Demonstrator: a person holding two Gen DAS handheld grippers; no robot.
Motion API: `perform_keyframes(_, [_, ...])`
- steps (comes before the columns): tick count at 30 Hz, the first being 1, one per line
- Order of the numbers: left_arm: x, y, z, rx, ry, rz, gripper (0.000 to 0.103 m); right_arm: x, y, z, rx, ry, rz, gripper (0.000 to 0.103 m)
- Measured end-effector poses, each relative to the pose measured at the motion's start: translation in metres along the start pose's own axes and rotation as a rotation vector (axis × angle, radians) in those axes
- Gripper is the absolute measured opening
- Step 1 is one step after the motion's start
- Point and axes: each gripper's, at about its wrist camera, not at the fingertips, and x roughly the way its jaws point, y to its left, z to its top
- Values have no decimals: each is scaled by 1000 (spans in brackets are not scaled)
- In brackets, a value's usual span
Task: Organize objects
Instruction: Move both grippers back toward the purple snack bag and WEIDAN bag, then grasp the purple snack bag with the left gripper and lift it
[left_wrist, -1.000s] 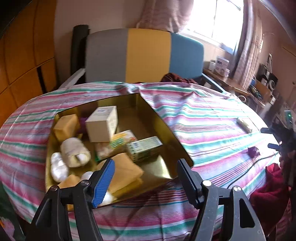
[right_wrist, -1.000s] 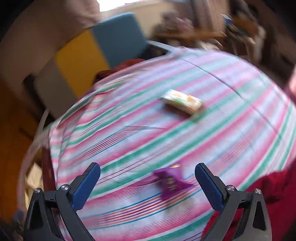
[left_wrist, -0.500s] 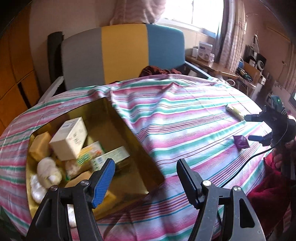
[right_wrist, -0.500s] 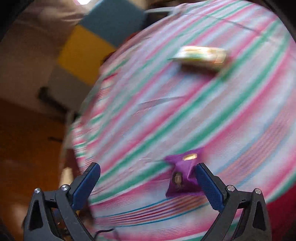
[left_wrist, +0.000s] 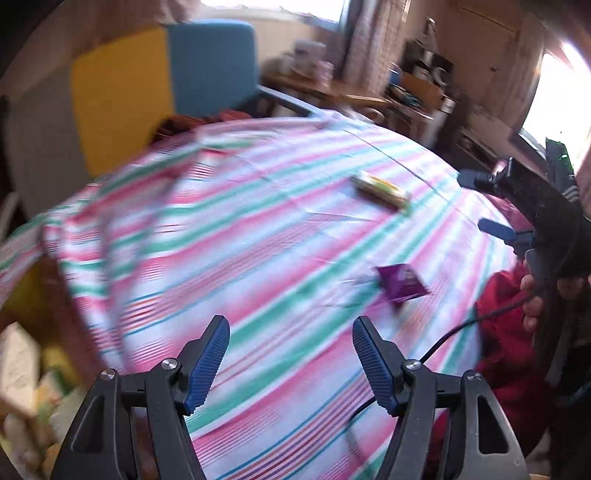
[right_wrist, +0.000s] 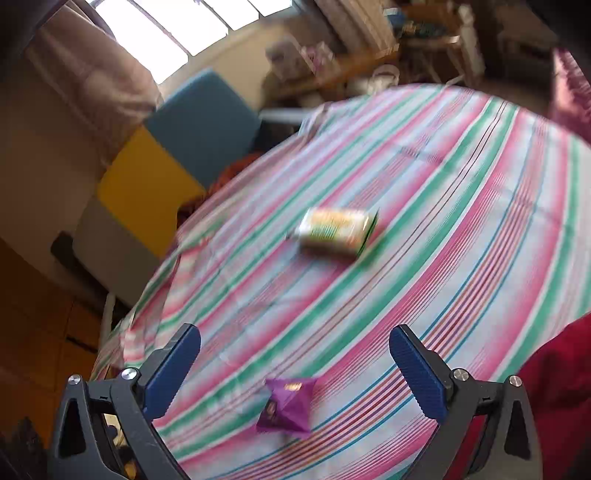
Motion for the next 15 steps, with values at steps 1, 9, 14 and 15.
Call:
perform_keyframes(1, [8, -6, 5, 6, 19, -35, 69, -5, 2, 1, -17, -29, -14, 103])
perform_keyframes(9, [77, -48, 42, -43, 199, -280, 64, -18, 13, 1, -48, -97, -23, 103])
perform_keyframes(14, [100, -76, 50, -11, 236, -303, 64, -16, 11, 1, -39, -86, -7, 103])
perform_keyframes(15, [103, -81, 51, -6, 244, -307, 64, -16, 10, 1, -38, -84, -4, 103])
